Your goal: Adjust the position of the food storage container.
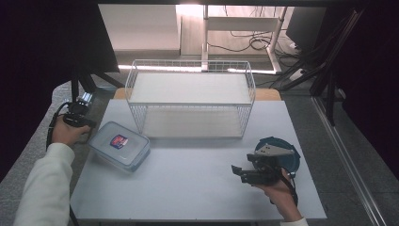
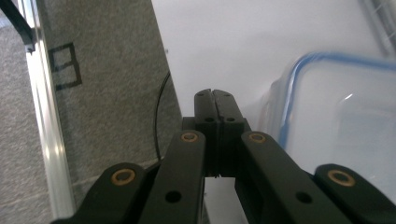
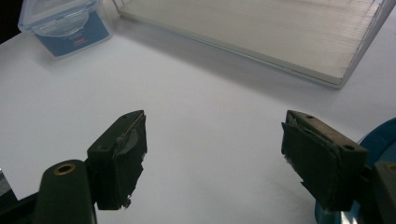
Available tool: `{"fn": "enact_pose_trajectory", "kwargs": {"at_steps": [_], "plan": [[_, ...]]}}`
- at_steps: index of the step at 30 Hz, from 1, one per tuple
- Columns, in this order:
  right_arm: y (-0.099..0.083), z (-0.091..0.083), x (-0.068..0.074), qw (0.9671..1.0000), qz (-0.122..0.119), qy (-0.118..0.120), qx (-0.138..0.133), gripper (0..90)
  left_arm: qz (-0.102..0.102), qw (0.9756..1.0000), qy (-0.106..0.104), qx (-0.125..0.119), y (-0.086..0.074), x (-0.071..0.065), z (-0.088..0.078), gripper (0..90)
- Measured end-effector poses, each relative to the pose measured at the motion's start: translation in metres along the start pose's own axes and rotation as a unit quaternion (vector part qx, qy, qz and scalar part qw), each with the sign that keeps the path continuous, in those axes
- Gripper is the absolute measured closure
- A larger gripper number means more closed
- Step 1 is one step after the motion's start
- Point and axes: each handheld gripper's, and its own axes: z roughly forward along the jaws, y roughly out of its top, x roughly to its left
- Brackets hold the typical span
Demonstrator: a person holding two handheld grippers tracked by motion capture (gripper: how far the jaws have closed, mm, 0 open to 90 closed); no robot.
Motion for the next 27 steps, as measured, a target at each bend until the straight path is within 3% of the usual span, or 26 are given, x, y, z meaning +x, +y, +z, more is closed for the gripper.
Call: {"fn": "enact_pose_trajectory", "kwargs": {"at_steps": [6, 8, 10, 16, 21, 27], "plan": [[-0.001, -0.001, -0.002, 1.0, 0.005, -0.006, 0.001, 22.3, 0.021, 0.9997, -0.002, 0.01, 0.001, -0.006, 0.007, 90.0], [0.0, -0.001, -0.001, 1.0, 0.007, 0.0, 0.0, 22.2, 0.039, 0.9991, -0.009, 0.015, 0.002, -0.01, 0.011, 90.0], [0.0, -0.001, -0.001, 1.0, 0.009, 0.003, 0.0, 22.2, 0.049, 0.9986, 0.0, 0.02, 0.004, -0.013, 0.013, 90.0], [0.0, -0.003, -0.002, 0.9999, 0.013, 0.003, -0.002, 22.3, 0.047, 0.9987, -0.011, 0.02, 0.004, -0.012, 0.013, 90.0], [0.001, -0.003, -0.002, 0.9999, 0.014, 0.001, -0.001, 22.3, 0.072, 0.9964, -0.032, 0.032, 0.004, -0.024, 0.011, 90.0], [0.002, -0.003, 0.0, 0.9999, 0.015, 0.0, 0.002, 22.4, 0.086, 0.9938, -0.062, 0.032, -0.006, -0.045, 0.006, 90.0]]}}
